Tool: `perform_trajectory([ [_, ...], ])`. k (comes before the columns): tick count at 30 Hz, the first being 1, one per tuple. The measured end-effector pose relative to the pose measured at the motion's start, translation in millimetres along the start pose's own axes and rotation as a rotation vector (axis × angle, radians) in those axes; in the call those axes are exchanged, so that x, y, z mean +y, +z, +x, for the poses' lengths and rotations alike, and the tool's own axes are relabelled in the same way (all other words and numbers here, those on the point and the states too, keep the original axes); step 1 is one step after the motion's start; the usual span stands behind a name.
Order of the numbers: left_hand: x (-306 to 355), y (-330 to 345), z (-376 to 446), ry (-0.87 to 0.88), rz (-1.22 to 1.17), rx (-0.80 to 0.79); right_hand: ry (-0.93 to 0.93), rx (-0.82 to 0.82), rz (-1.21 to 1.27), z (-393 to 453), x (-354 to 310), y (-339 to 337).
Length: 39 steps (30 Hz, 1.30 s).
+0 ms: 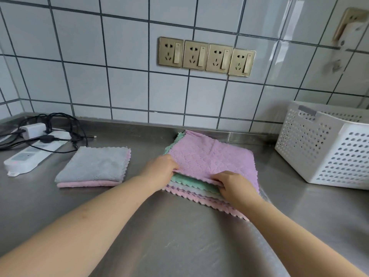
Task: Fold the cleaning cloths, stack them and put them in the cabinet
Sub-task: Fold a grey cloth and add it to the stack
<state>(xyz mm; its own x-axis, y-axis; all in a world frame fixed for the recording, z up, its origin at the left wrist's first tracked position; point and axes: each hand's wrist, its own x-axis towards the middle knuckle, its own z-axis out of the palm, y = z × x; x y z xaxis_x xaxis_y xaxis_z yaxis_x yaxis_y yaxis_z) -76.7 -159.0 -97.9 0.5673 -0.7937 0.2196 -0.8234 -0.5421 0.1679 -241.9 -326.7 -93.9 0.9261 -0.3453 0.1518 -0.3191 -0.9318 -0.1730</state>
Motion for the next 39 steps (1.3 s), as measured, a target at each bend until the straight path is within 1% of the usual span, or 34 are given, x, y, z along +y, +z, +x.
perform_trajectory([
  [3,-11,-3,1,-0.013,-0.019,0.079,0.085,0.076,-0.095,-6,12,-5],
  [6,-15,-24,-1,0.025,-0.073,0.252,0.152,0.196,-0.114,-13,14,-22],
  [8,-13,-45,-7,0.048,-0.073,0.337,0.120,0.308,-0.074,-19,8,-39],
  [10,-9,-65,-22,0.078,-0.069,0.363,0.062,0.400,-0.002,-31,0,-56],
  [11,-7,-72,-31,0.085,-0.074,0.347,0.037,0.416,0.032,-37,-4,-62],
  [12,-7,-78,-42,0.085,-0.081,0.306,0.021,0.396,0.059,-45,-6,-67],
  [14,-6,-86,-70,0.083,-0.094,0.181,-0.014,0.299,0.084,-65,-10,-72],
  [19,-4,-86,-141,0.095,-0.150,-0.091,-0.077,-0.071,0.105,-112,-22,-72],
  [21,1,-84,-165,0.061,-0.179,-0.163,-0.104,-0.137,0.056,-128,-31,-73],
  [24,7,-83,-190,0.018,-0.269,-0.275,-0.099,-0.179,0.044,-145,-38,-70],
  [26,7,-84,-201,0.037,-0.304,-0.376,-0.085,-0.245,0.045,-151,-42,-70],
  [29,6,-88,-220,-0.004,-0.355,-0.519,-0.069,-0.434,0.037,-162,-49,-73],
  [32,0,-90,-231,-0.130,-0.479,-0.689,-0.046,-0.594,0.059,-168,-52,-75],
  [33,0,-91,-233,-0.150,-0.483,-0.706,-0.032,-0.615,0.048,-168,-50,-74],
  [34,-1,-91,-234,-0.162,-0.485,-0.684,-0.021,-0.611,0.022,-167,-48,-73],
  [36,-2,-90,-233,-0.148,-0.434,-0.545,0.023,-0.535,0.000,-162,-41,-71],
  [39,-3,-83,-224,-0.203,-0.468,-0.298,0.147,-0.368,0.126,-152,-32,-67],
])
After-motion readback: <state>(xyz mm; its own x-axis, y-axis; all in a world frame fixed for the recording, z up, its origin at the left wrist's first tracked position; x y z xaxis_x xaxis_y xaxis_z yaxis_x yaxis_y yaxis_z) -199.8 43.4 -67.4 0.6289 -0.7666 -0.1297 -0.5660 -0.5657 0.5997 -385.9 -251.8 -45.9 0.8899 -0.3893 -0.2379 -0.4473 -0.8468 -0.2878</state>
